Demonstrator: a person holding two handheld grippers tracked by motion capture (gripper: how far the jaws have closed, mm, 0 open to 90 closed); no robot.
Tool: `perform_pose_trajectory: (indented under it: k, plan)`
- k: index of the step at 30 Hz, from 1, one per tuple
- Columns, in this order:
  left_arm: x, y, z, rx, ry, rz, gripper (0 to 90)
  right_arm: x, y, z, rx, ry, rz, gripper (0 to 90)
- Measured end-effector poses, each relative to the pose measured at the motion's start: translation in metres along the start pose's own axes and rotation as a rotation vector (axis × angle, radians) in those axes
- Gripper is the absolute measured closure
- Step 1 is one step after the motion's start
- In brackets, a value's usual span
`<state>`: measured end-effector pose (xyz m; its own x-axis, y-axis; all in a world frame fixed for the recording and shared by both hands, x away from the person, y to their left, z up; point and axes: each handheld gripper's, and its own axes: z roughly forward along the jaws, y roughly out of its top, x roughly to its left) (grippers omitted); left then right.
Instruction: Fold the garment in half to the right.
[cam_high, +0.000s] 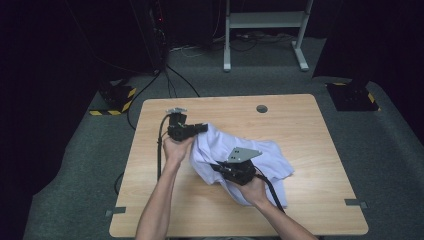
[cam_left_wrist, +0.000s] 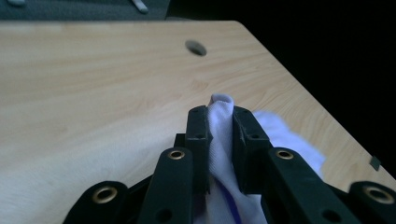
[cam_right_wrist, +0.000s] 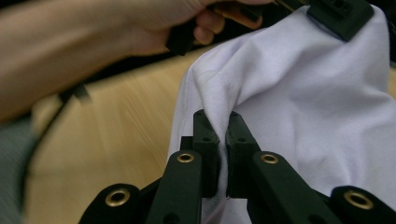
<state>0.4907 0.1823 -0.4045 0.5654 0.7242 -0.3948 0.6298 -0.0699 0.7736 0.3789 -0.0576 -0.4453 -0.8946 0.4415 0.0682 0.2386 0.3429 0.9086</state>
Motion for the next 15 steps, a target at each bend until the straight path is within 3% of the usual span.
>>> perform_pose_trajectory:
  k: [1,3,6,10,15]
  plan:
    - [-0.013,0.014,-0.006,0.007,0.009,0.045,78.9,0.0,0.004,-0.005,-0.042,0.019,0.014,85.8]
    - [-0.037,0.029,0.001,0.042,0.006,0.113,78.7,-0.003,0.005,-0.024,-0.136,0.031,0.036,85.8]
    - [-0.063,0.034,0.033,0.103,-0.012,0.173,78.4,-0.016,-0.017,-0.052,-0.176,-0.002,0.116,85.8]
    - [-0.083,0.017,0.089,0.202,-0.038,0.218,77.9,-0.03,-0.055,-0.072,-0.101,-0.066,0.204,85.5]
    - [-0.094,-0.012,0.138,0.3,-0.064,0.251,77.0,-0.034,-0.091,-0.074,0.02,-0.119,0.246,85.3]
